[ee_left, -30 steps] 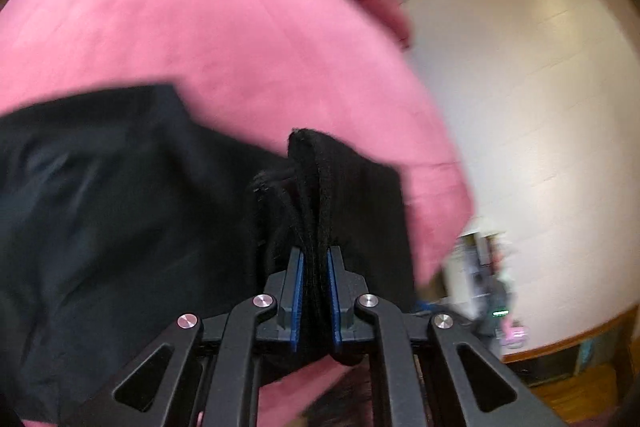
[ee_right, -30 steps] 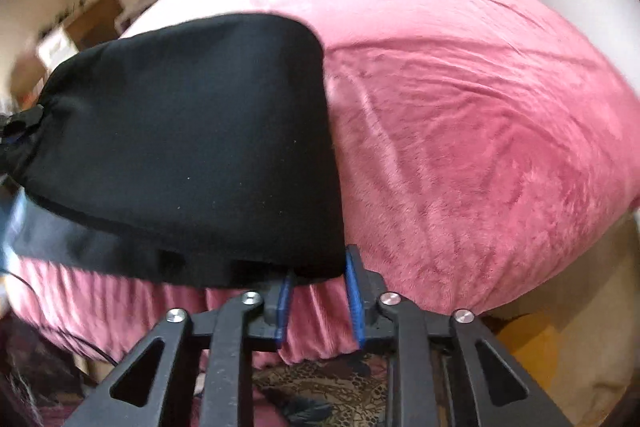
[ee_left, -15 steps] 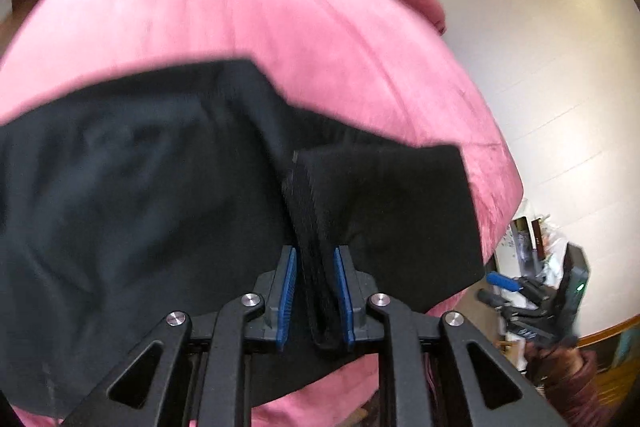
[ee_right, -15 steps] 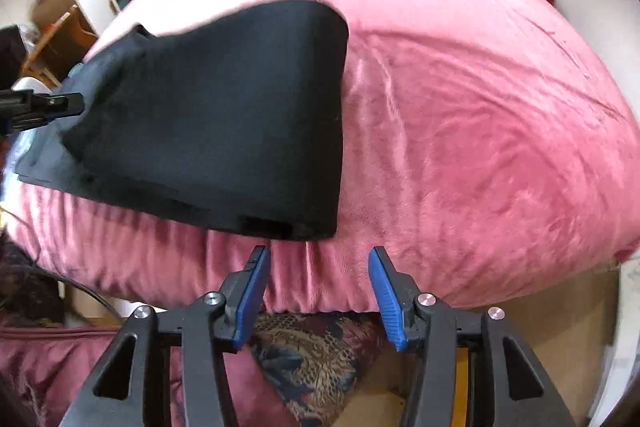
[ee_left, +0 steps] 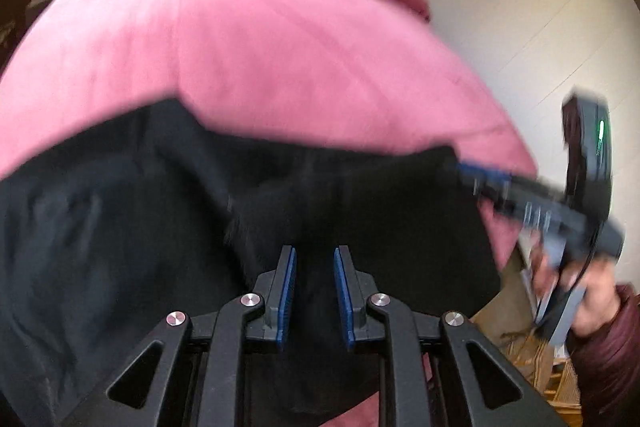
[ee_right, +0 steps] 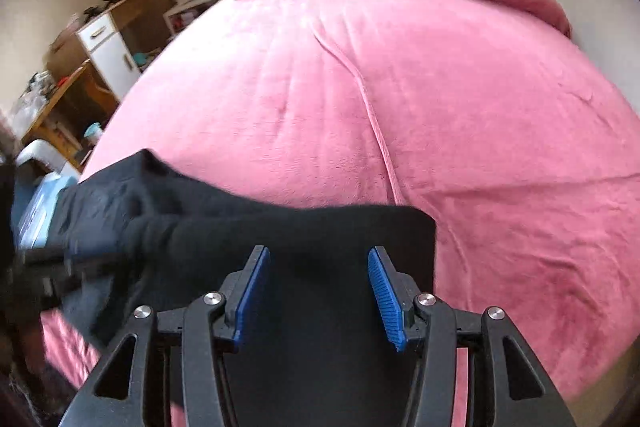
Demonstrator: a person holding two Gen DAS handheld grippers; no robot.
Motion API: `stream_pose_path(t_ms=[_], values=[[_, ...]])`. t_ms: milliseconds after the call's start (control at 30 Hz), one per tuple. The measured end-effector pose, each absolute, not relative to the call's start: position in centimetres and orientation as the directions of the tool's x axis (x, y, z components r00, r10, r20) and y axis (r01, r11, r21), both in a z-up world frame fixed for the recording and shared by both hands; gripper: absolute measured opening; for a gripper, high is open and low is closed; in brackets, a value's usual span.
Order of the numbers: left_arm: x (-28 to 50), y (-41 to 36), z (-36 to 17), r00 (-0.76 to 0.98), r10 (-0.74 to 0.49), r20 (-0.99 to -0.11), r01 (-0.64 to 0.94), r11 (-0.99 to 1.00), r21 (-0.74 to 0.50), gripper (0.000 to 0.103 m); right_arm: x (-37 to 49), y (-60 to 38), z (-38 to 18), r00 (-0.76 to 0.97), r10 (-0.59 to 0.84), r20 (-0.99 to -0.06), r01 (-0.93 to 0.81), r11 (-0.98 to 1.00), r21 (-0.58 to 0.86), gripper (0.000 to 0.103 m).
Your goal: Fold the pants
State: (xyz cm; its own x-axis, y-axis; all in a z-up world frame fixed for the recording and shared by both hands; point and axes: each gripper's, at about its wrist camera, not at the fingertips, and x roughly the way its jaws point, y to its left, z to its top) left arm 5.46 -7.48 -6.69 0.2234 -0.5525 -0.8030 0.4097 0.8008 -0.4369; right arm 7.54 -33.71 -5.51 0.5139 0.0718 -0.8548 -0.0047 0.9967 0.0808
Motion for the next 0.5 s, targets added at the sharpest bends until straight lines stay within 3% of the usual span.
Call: stream_pose_path(t_ms=[333,500], values=[[4.9,-6.0,-8.8,0.233,-0.589,-0.774,0.344,0.794,-0.501,0.014,9.7,-33.2,-9.4,0.450,0.016,-0.893,-0.007,1.000,0.014,0.051],[4.2,-4.0,-6.1,0.286,-0.577,-0.765,0.313,0.811,-0.494,0.022,8.9,-32.6,-8.6,0.479,-0.005,-0.878,-0.020,1.000,-0.017,0.052]])
